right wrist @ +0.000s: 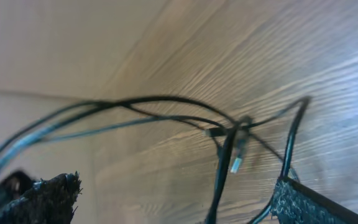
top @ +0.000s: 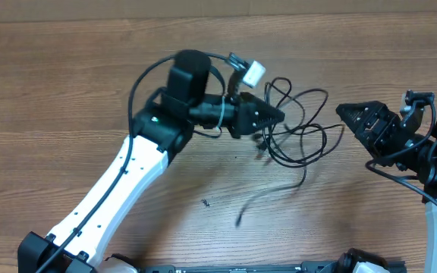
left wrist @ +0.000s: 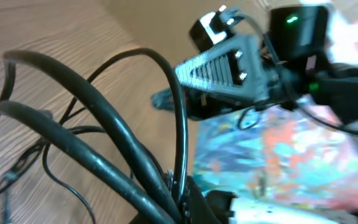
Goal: Untangle cables
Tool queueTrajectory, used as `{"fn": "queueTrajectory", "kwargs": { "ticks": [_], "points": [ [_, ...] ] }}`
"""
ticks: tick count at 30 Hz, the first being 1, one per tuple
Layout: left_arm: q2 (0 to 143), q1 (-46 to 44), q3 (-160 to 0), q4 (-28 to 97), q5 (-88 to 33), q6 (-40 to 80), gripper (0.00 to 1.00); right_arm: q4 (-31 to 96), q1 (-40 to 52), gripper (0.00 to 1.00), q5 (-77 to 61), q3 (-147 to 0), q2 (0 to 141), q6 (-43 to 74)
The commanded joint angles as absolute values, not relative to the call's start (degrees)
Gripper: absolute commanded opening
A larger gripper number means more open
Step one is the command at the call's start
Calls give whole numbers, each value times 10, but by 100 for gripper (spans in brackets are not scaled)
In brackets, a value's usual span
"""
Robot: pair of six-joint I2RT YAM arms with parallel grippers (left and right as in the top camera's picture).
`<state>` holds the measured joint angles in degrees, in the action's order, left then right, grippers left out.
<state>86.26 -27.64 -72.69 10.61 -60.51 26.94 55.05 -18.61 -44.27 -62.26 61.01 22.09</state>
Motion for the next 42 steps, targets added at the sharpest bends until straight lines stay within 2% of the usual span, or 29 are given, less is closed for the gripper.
{"fn": "queueTrajectory", "kwargs": {
  "ticks": [1,11,19,23,27,35,42],
  "points": [
    [861,-252,-735,96,-674,305,4,548,-184,100,-493,-630,606,179],
    [861,-244,-735,98,-630,329,4,543,-183,100,-582,-630,606,114],
    [861,-244,-735,139,-451,450,4,543,-183,100,-581,-630,606,115],
    [861,-244,-735,186,-370,468,4,541,-183,100,-561,-630,606,123],
    [861,-244,-735,215,-341,458,4,541,-179,100,-515,-630,606,124],
    [861,-244,-754,268,-286,421,4,502,-81,100,-395,-631,606,129],
    [861,-245,-854,431,-193,360,4,472,54,100,-280,-631,606,136]
  ]
}}
